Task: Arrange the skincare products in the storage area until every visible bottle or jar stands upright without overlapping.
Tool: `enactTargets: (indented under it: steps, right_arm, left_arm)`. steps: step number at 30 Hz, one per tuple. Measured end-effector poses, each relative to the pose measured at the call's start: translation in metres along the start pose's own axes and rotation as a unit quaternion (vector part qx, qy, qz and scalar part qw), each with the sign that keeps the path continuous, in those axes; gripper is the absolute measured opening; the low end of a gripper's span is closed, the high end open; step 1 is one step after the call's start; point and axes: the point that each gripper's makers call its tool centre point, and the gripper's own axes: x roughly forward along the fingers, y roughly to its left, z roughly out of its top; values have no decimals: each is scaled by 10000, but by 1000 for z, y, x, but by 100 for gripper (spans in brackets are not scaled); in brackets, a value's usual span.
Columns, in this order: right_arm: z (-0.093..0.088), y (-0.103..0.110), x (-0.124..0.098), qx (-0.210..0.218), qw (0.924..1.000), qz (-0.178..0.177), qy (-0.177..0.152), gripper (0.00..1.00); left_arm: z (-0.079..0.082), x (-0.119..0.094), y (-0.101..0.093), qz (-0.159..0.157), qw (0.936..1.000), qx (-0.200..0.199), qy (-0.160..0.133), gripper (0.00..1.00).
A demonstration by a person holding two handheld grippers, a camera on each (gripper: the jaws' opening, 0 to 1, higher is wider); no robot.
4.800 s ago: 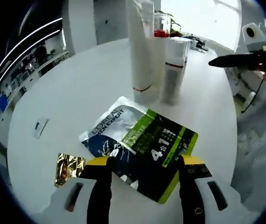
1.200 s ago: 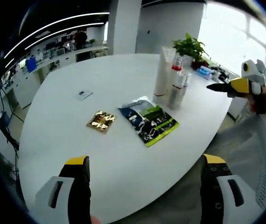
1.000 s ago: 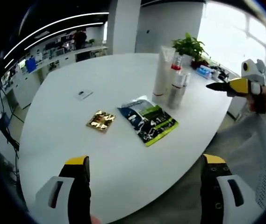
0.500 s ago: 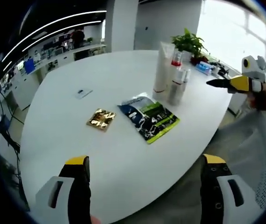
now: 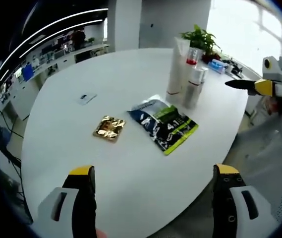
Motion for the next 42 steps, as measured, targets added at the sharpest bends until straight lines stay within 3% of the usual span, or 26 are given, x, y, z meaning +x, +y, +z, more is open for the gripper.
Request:
enactTargets:
  steps: [14,27,42]
  right_arm:
    - [-3,-14,0,60,9994,-324,53,94]
    - [-7,-15,1,67,9992,-349,156,92]
    - [-8,-19,2,166,9989,-401,171,92]
  left_arm:
    - [8,16,28,54,9997,97,199,95]
    - [11,35,45,20,9988,219,431,94]
    - [29,63,70,-80,9962,504,703,88]
